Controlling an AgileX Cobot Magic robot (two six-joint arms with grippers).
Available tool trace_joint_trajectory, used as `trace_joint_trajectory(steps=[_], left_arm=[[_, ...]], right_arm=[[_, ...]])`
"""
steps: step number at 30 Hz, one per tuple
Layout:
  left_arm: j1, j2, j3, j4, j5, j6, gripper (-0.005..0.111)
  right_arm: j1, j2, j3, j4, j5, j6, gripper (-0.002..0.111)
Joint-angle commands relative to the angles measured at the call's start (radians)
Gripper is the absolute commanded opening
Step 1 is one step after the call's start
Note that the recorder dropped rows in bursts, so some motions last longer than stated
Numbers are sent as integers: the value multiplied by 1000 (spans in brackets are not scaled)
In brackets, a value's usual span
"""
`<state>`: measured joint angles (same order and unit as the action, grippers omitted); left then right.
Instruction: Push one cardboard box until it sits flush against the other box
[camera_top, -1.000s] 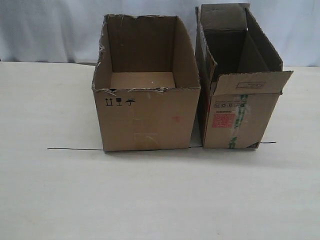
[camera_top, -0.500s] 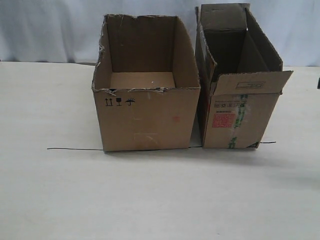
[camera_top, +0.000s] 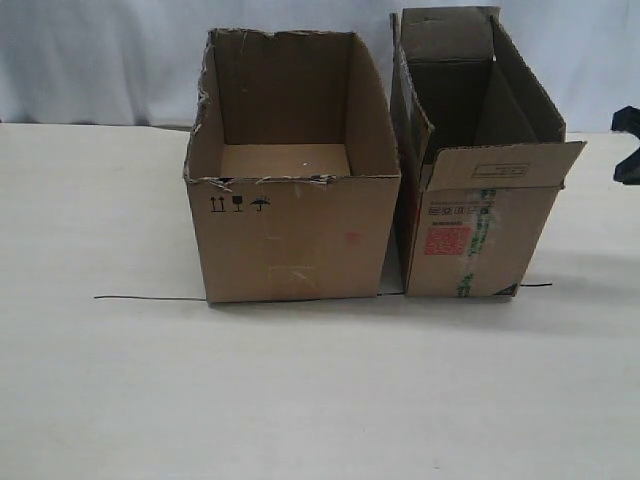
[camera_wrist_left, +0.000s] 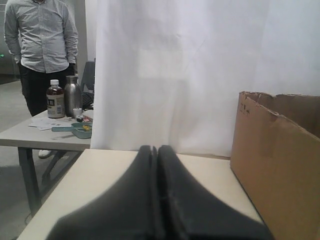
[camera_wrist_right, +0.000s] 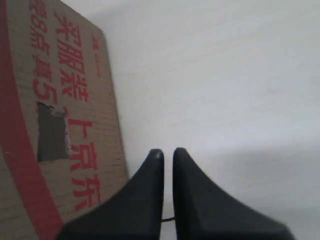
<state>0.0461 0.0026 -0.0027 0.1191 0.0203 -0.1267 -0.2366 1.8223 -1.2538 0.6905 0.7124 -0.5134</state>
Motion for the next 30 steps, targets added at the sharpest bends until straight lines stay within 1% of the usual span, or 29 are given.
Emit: trace_joint_trajectory(steps=[1, 5, 8, 13, 16, 24, 30], left_arm=[[-1, -3, 3, 1, -5, -2, 0], [-1, -3, 3, 1, -5, -2, 0], [-1, -3, 3, 1, -5, -2, 0], [-1, -3, 3, 1, -5, -2, 0], [-1, -3, 3, 1, -5, -2, 0], [-1, -3, 3, 1, -5, -2, 0], [-1, -3, 3, 3, -5, -2, 0]], right_arm=[[-64, 97, -18, 289, 134, -201, 5], [-50, 152, -18, 366, 150, -271, 5], [-25, 182, -19, 411, 118, -323, 5], [16, 246, -50, 434, 108, -331, 5], [26, 279, -77, 466, 134, -333, 5], [66, 336, -128, 535, 131, -364, 5], [96, 386, -176, 567, 179, -362, 5]])
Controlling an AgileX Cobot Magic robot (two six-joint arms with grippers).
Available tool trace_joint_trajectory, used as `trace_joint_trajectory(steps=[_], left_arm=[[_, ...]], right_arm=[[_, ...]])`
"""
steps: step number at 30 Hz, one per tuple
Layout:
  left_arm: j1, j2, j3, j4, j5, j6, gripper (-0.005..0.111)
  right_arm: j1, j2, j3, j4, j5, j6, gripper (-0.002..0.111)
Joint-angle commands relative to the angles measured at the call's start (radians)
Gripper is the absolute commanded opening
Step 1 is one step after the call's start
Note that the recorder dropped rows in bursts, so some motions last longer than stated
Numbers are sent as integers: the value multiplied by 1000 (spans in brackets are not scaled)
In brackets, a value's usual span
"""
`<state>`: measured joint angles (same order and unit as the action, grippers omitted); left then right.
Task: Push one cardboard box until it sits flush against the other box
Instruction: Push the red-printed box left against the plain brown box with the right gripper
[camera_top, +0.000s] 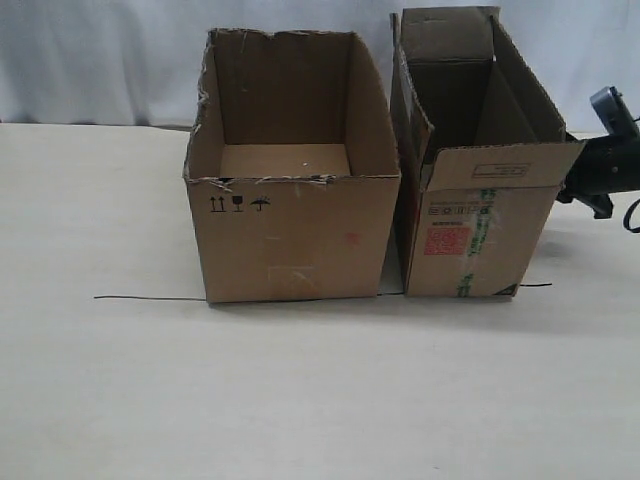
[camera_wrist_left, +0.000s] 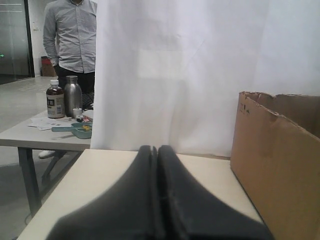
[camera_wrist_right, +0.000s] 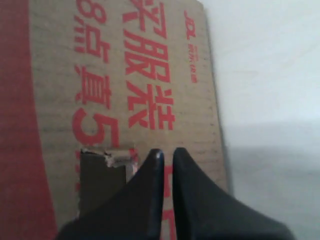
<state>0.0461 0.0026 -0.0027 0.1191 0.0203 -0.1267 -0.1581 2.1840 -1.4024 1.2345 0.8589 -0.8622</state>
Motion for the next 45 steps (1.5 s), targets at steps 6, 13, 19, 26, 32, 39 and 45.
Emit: trace_joint_trajectory(steps=[6, 13, 19, 26, 32, 39, 45], left_arm=[[-1, -3, 3, 3, -5, -2, 0], [-1, -3, 3, 3, -5, -2, 0], [-1, -3, 3, 3, -5, -2, 0], [-1, -3, 3, 3, -5, -2, 0], [-1, -3, 3, 3, -5, -2, 0], [-1, -3, 3, 1, -5, -2, 0], [-1, -3, 3, 1, -5, -2, 0]], right_arm=[[33, 40, -29, 43, 26, -11, 5], [57, 52, -29, 63, 28, -11, 5], [67, 63, -29, 83, 30, -6, 5], [67, 69, -29, 107, 39, 8, 5], [67, 70, -29, 144, 36, 8, 5], [33, 40, -29, 137, 32, 2, 5], [-60, -111, -29, 38, 32, 43, 5]])
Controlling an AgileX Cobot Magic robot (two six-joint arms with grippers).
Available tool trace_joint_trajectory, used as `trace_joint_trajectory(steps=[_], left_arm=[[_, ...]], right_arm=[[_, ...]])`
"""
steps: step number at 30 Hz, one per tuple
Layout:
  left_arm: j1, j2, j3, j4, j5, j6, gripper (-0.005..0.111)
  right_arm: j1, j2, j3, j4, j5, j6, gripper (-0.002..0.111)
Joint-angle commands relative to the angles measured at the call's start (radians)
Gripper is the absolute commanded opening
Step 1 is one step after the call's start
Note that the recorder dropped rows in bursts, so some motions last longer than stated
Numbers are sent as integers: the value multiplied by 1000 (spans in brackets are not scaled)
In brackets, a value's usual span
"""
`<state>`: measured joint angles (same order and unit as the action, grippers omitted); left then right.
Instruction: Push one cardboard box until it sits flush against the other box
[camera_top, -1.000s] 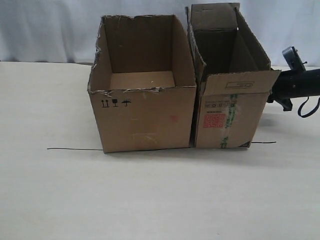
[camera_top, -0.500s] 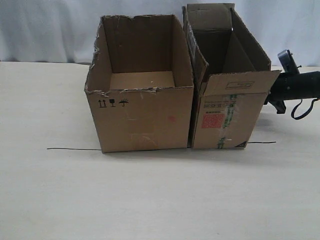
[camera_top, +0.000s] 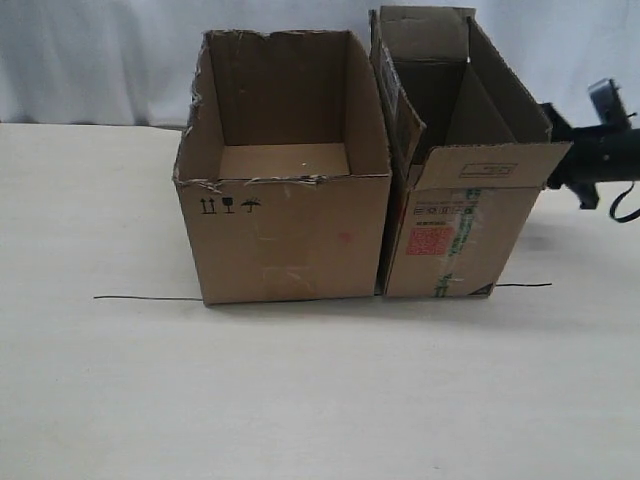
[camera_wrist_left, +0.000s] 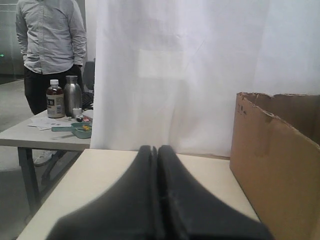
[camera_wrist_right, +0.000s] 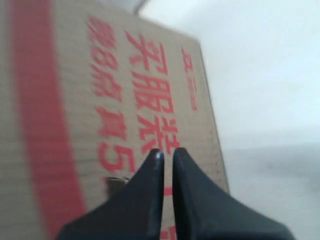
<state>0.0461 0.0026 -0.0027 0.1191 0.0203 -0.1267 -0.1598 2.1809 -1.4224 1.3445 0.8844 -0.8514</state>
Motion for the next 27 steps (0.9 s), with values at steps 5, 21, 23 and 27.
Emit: trace_joint_trajectory(steps=[5, 21, 23, 27], left_arm=[[-1, -3, 3, 1, -5, -2, 0], [-1, -3, 3, 1, -5, -2, 0], [-1, -3, 3, 3, -5, -2, 0], [-1, -3, 3, 1, -5, -2, 0]], right_arm=[[-93, -159, 7, -295, 48, 197, 5], [-38, -159, 204, -73, 156, 42, 5], [-27, -159, 204, -70, 156, 42, 5], [-24, -159, 204, -49, 160, 42, 5]])
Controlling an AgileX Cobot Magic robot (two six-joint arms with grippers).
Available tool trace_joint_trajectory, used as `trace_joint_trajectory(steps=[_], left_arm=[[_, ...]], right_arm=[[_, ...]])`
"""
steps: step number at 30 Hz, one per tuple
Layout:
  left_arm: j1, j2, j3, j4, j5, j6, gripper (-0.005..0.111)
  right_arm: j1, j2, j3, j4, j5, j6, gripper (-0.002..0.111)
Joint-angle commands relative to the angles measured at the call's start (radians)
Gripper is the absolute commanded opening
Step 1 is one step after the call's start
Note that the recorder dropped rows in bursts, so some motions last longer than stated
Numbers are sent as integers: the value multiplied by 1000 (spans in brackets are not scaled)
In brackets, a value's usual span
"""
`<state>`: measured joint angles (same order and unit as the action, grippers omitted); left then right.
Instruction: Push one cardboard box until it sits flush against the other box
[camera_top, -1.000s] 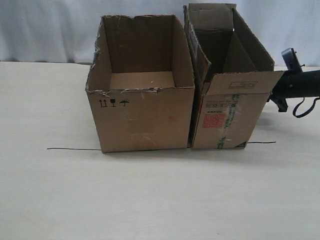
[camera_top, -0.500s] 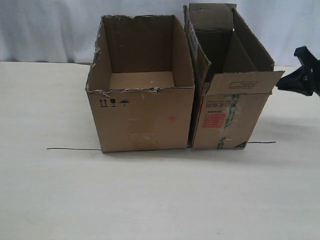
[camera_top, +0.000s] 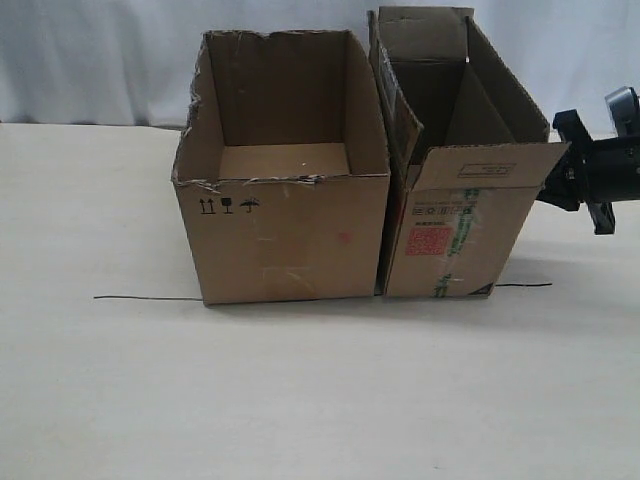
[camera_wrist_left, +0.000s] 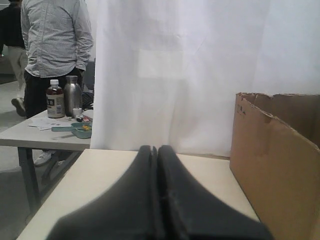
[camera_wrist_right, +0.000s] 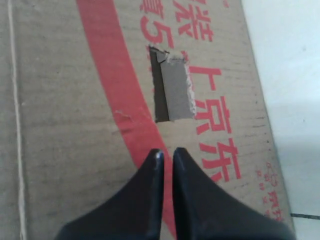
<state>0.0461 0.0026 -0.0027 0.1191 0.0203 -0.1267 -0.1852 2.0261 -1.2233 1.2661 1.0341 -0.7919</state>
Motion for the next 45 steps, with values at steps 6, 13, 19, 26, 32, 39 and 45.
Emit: trace_joint_trajectory(steps=[6, 13, 19, 26, 32, 39, 45], left_arm=[[-1, -3, 3, 1, -5, -2, 0], [-1, -3, 3, 1, -5, -2, 0], [-1, -3, 3, 1, -5, -2, 0], [-1, -3, 3, 1, -5, -2, 0], [-1, -3, 3, 1, -5, -2, 0], [-1, -3, 3, 1, -5, -2, 0], [-1, -3, 3, 1, -5, -2, 0]], right_arm=[[2, -5, 5, 41, 28, -17, 5], [2, -5, 5, 56, 43, -20, 5], [2, -5, 5, 56, 62, -25, 5], [2, -5, 5, 56, 81, -27, 5], [2, -5, 3, 56, 27, -32, 5], [2, -5, 3, 56, -142, -17, 5], [2, 46, -25, 110, -230, -17, 5]])
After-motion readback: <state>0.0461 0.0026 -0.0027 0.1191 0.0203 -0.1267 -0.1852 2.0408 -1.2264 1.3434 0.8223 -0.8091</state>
